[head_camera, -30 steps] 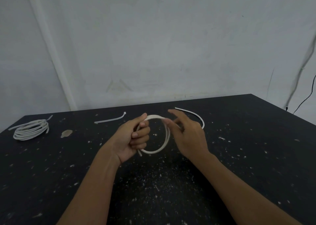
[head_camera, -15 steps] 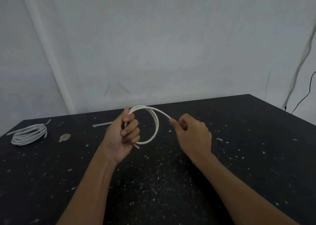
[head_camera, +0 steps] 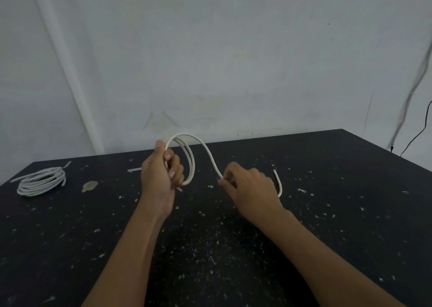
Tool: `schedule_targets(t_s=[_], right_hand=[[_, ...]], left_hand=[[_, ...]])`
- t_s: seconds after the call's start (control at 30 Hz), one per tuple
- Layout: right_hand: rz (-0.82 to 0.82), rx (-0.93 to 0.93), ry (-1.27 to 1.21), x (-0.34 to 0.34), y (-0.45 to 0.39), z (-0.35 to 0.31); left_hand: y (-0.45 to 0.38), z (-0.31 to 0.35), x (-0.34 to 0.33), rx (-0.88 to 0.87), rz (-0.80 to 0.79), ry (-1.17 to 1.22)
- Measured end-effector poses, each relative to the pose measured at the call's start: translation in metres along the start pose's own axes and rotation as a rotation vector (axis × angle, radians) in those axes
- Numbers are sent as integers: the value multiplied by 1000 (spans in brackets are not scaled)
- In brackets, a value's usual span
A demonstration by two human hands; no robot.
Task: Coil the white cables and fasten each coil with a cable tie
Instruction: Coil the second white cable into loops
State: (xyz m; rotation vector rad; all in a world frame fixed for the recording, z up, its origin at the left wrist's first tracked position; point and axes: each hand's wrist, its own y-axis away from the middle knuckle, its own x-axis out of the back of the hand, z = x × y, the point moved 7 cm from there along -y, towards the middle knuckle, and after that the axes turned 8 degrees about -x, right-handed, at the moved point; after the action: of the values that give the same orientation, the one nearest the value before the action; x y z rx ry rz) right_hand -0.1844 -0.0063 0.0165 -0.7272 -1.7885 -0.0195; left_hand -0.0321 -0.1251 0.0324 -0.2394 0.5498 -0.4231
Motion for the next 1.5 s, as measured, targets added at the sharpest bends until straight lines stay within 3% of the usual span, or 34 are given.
schedule_targets(t_s=[0.1, 0.2, 0.3, 0.4, 0.53, 0.67, 0.83, 0.9, 1.1, 1.33, 1.5], right_hand=[[55, 126, -26, 5, 5, -11], [-83, 306, 32, -10, 12, -27], [-170, 352, 143, -21, 16, -33], [-42, 283, 133, -7, 14, -29], [221, 442, 23, 12, 21, -36], [192, 578, -69, 11, 28, -46], [413, 379, -257, 28, 20, -23], [471, 387, -280, 32, 21, -17], [510, 441, -364, 30, 27, -22], [533, 564, -557, 34, 25, -12], [560, 636, -479, 31, 27, -17]], left_hand=[[3, -3, -3, -16, -7, -65], [4, -5, -8, -41, -37, -129], [3, -3, -5, -99, -42, -261], [3, -3, -3, -124, -51, -352], [7, -3, -11, -172, -125, -521], [14, -10, -24, -257, -162, -624], [17, -12, -26, -157, -165, -534], [16, -14, -24, -104, -179, -472], [18, -23, -28, -33, -322, -518], [13, -21, -14, 75, -200, -430], [16, -23, -25, -66, -354, -754]])
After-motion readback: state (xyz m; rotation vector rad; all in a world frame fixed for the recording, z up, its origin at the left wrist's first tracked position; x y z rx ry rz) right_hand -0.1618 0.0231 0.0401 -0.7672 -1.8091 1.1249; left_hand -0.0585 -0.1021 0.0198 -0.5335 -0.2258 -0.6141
